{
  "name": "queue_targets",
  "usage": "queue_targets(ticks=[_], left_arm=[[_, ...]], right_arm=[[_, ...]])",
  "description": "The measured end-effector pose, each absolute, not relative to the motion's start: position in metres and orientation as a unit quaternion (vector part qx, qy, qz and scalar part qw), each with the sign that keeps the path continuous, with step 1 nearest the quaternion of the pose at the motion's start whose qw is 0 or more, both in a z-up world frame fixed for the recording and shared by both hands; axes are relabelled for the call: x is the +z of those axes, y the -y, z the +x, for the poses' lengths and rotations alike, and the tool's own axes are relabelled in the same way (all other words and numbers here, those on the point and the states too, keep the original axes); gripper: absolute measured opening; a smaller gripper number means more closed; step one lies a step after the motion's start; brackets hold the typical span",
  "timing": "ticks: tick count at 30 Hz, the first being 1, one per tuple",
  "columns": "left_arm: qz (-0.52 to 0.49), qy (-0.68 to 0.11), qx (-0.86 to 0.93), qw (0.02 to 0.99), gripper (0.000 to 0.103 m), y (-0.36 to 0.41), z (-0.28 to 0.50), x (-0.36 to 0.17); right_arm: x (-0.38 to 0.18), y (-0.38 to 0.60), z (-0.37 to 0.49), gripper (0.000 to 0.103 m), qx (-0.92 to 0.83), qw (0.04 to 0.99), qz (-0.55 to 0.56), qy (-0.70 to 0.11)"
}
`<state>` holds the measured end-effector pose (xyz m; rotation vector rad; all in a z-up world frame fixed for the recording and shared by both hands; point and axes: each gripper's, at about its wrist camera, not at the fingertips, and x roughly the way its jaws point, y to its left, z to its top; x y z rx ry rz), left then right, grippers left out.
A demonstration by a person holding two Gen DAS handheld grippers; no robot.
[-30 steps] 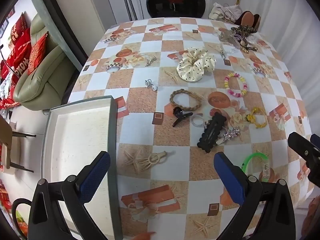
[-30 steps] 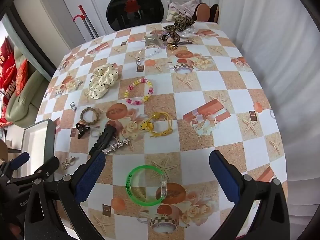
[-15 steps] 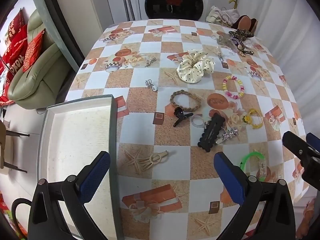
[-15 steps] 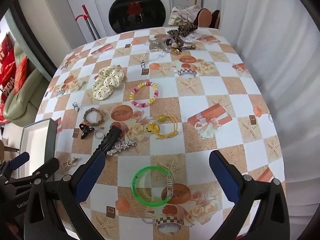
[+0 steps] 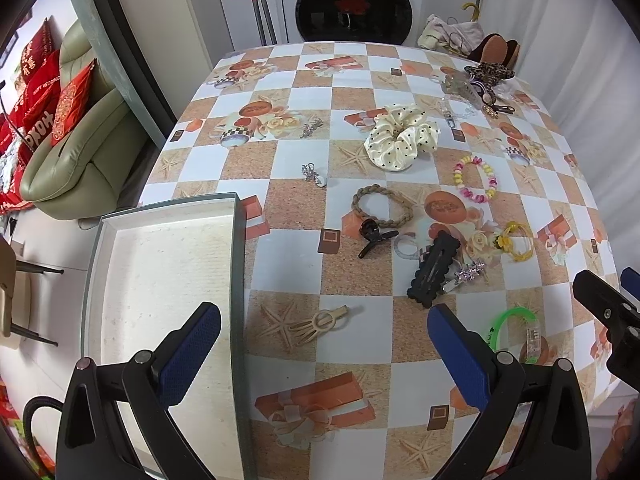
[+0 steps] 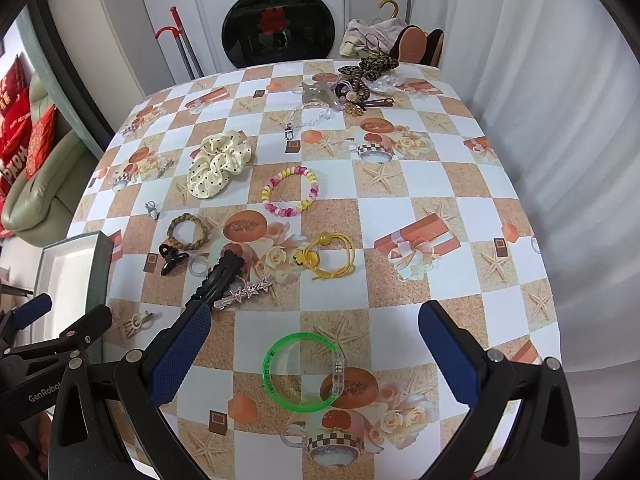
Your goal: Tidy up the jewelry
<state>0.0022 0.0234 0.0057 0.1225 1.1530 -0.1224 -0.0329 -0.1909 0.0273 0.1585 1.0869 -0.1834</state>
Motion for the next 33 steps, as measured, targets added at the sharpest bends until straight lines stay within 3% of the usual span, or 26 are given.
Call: queue_targets(ticks=[33], left_arm=[[0.059,-0.54,-0.057,0.837,0.103,-0.023,0.0011,0.0073]], right_arm=[[0.0257,0.1922,-0.0332,0.103,-0.088,0.848,0.075,-0.517]])
